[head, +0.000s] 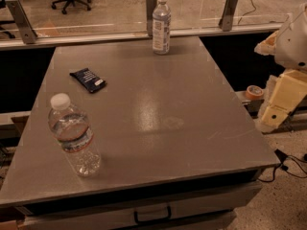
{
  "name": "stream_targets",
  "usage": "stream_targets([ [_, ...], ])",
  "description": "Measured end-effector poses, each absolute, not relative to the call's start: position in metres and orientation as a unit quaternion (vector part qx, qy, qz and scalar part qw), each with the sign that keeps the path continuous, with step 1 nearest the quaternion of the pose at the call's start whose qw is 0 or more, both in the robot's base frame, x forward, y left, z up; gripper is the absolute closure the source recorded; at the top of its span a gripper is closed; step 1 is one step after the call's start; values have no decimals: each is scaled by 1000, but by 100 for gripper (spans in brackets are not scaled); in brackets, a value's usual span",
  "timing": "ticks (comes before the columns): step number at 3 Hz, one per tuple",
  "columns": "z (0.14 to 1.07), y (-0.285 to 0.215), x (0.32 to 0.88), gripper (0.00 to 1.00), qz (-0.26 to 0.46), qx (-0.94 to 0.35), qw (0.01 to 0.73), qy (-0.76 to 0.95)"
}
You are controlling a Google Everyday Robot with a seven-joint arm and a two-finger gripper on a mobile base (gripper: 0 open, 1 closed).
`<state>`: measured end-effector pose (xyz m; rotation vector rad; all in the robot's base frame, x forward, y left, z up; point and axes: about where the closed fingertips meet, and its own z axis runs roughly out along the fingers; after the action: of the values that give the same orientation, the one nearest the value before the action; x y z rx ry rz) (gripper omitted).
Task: Move blue plastic bottle near rxbar blueberry
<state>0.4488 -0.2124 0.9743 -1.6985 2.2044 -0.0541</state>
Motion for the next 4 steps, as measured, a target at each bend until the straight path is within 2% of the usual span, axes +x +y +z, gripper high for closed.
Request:
stream_targets([
  [2,979,-152,555,0,13,-611,298,733],
  [3,978,-152,557,0,14,-609,300,734],
  [4,974,-148,587,0,28,-572,339,746],
])
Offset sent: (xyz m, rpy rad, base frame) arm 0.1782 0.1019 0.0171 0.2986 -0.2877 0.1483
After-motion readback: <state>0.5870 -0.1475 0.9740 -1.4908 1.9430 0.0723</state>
